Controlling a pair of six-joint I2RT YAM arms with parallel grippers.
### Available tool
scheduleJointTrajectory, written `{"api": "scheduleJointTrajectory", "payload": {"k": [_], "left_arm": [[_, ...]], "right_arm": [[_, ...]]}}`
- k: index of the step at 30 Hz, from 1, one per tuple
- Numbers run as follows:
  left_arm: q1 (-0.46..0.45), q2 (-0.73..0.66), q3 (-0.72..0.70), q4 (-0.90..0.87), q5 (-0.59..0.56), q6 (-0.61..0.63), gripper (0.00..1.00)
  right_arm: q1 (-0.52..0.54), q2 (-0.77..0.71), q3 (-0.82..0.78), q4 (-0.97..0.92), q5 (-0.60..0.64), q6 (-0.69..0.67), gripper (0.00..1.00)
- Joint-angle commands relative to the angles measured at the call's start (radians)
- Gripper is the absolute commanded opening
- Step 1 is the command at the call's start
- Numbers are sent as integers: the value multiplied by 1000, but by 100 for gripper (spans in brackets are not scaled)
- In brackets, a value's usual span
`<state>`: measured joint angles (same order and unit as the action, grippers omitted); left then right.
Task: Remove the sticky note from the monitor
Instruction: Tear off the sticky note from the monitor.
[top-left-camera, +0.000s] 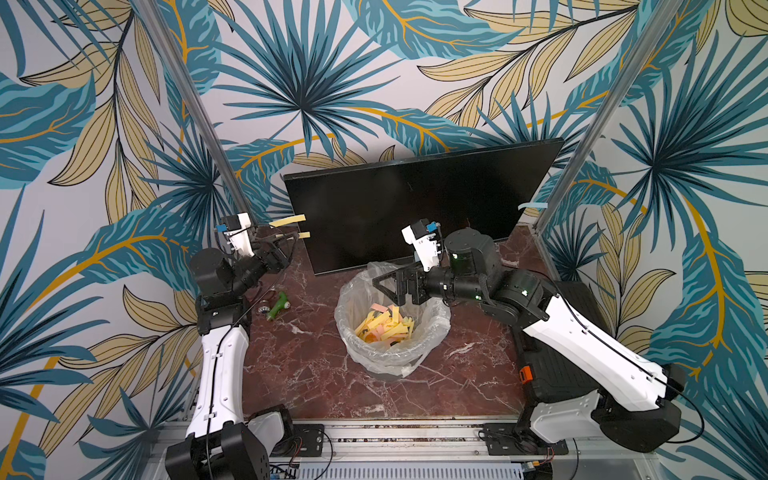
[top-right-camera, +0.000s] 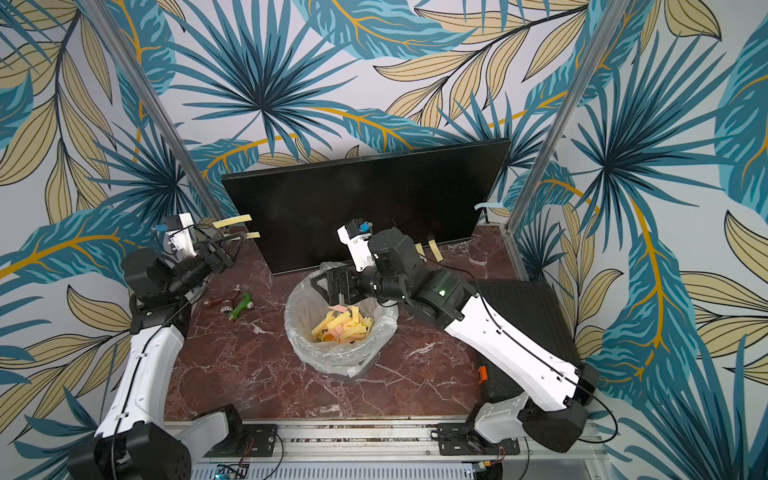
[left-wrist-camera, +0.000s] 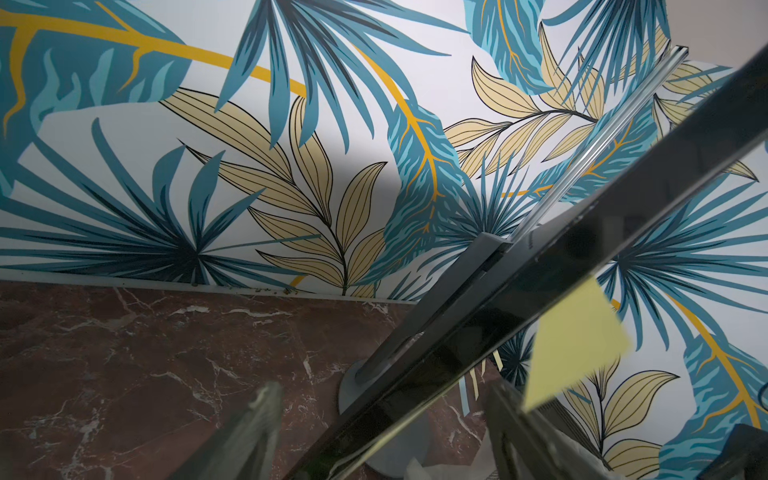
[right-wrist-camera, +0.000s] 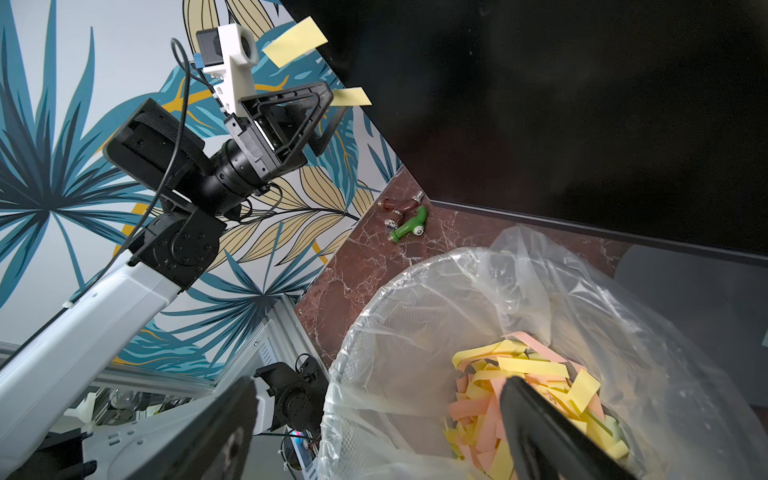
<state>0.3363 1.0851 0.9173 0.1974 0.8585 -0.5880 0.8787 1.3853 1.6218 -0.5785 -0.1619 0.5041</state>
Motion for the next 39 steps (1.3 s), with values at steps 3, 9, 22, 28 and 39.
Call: {"api": "scheduleJointTrajectory", "payload": {"k": [3, 9, 22, 28, 39], "left_arm": [[8, 3, 25, -12, 42, 25, 65], [9, -20, 11, -8, 42, 13, 38], [9, -127, -61, -47, 25, -9, 0], [9, -220, -136, -69, -2, -31, 0], [-77, -458, -175, -178, -14, -143, 0]], "right_arm": [[3, -3, 12, -18, 18, -15, 94], [5, -3, 10, -18, 19, -14, 94], [5, -20, -4, -23, 26, -8, 94], [5, -33, -15, -21, 32, -4, 94], [4, -41, -19, -30, 41, -8, 94]]}}
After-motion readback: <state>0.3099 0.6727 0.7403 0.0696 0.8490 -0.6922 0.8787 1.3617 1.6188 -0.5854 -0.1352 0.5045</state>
